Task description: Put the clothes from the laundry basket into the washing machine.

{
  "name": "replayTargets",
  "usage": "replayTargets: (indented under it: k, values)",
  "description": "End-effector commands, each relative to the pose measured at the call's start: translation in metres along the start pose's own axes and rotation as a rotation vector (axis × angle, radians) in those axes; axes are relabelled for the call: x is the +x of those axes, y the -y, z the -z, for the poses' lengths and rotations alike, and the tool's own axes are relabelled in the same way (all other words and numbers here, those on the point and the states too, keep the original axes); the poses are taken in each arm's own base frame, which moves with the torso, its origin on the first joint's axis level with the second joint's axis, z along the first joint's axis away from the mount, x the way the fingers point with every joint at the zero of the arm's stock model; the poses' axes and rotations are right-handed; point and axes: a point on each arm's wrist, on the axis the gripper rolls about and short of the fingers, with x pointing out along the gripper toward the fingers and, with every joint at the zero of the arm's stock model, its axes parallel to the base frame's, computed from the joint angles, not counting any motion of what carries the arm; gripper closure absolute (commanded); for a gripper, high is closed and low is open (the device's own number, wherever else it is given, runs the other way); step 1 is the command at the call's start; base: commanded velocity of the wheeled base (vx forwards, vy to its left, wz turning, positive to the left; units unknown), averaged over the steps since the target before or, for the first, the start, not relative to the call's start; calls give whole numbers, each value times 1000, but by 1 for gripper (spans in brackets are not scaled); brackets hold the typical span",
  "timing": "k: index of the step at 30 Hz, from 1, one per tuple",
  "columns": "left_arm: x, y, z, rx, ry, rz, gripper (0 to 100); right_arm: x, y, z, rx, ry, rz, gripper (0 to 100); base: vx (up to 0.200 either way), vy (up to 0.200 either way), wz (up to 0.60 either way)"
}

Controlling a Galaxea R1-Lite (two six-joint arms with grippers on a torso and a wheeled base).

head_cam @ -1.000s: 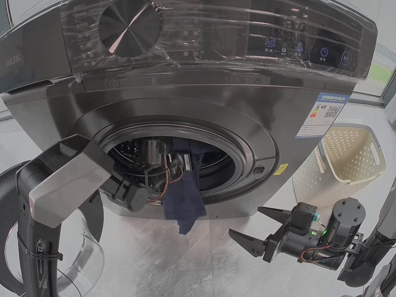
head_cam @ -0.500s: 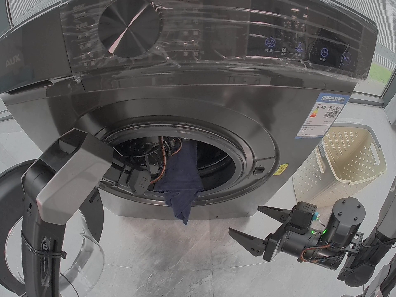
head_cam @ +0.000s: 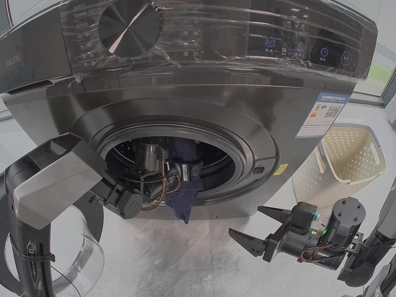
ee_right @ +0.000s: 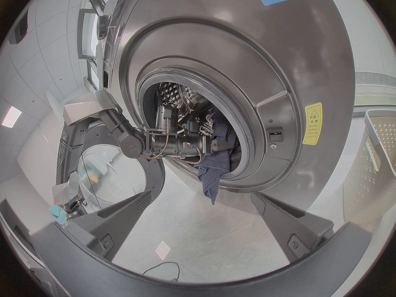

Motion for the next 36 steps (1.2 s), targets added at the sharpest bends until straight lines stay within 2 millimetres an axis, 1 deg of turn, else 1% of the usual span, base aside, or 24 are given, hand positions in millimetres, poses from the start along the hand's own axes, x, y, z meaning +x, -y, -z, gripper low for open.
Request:
replayTargets:
  k: [1,2,3,5,7,10,14,18,20,23,24,28,30,32,33,36]
  values:
    - [-3,-2,12,25,-46,-1,0,0,-1,0,-2,2,-4,0,0,0,0]
    - [-1,-3,15,32,-53,-6,0,0,-1,-1,-2,3,-4,0,0,0,0]
    - [0,-4,16,34,-54,-6,100,0,-1,-1,-2,3,-4,0,0,0,0]
    - [5,-6,19,45,-60,-9,100,-1,0,0,-2,2,-3,0,0,0,0]
    - [8,-6,18,43,-52,-9,100,-1,-1,-1,-2,3,-3,0,0,0,0]
    - [21,-6,13,33,-18,-9,100,0,-1,-1,0,5,-3,0,0,0,0]
    - [34,-2,1,13,55,-8,100,0,-1,-2,0,8,-4,0,0,0,0]
    - [46,-2,-25,-68,177,-23,100,0,-1,-2,-2,8,-4,0,0,0,0]
    - [46,-1,-32,-84,212,-20,100,0,0,-2,-1,8,-2,0,0,0,0]
    - [42,-3,-29,-82,196,-25,100,0,-1,-1,0,6,-4,0,0,0,0]
    - [42,-3,-28,-81,192,-26,0,0,-1,-2,0,8,-4,0,0,0,0]
    - [30,-1,-22,-76,140,-18,0,0,-1,-2,-2,8,-4,0,0,0,0]
    - [22,0,-15,-67,87,-20,0,0,-1,-2,0,8,-4,0,0,0,0]
    - [21,-1,-11,-63,59,-23,0,0,-1,-2,0,8,-4,0,0,0,0]
    - [21,-2,-5,-59,30,-31,0,0,-1,-2,0,8,-4,0,0,0,0]
    - [25,-3,4,-55,3,-38,0,0,-1,-1,0,6,-5,0,0,0,0]
